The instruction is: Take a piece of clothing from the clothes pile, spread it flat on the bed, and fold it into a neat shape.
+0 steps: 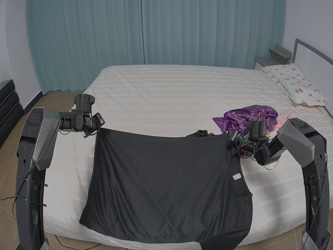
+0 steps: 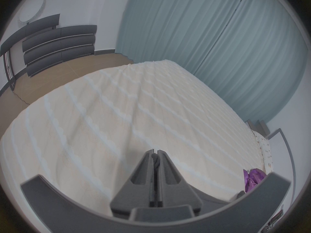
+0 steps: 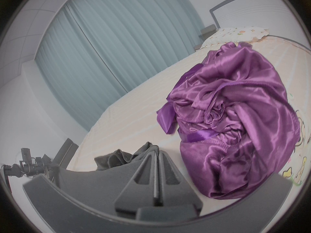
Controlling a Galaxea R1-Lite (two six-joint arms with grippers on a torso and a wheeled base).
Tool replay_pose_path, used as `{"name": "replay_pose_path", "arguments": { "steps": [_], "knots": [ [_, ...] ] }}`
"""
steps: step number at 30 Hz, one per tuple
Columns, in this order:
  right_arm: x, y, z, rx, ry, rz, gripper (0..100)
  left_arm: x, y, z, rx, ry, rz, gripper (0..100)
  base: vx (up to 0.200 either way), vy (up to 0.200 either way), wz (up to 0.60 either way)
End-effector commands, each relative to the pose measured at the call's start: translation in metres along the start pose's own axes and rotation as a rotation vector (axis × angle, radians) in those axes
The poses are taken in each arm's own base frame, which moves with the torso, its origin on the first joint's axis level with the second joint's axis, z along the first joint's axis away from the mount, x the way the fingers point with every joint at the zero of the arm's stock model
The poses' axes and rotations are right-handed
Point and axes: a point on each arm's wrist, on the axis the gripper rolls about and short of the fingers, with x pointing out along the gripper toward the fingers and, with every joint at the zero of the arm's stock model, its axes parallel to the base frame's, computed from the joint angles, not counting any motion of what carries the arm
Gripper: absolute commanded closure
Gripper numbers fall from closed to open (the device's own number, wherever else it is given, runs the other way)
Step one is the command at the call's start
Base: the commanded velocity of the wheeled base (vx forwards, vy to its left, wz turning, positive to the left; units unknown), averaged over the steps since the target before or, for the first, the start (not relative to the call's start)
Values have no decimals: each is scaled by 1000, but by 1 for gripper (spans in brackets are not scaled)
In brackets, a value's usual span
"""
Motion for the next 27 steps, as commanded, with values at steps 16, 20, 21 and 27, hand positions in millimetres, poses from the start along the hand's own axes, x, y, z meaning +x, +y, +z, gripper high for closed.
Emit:
{"name": "replay_pose_path", "arguments": {
  "steps": [16,20,21,27],
  "knots": [
    [7,-5,-8,1,-38,-14,100,5,-3,-4,9,-24,-18,100,0,0,0],
    [13,-8,-17,0,-24,-19,100,18,3,-15,11,-8,-6,100,0,0,0],
    [15,-8,-19,-1,-23,-20,100,21,6,-19,11,2,-1,100,0,0,0],
    [20,-10,-30,-4,-10,-28,100,40,16,-37,15,30,16,0,0,0,0]
  ]
}}
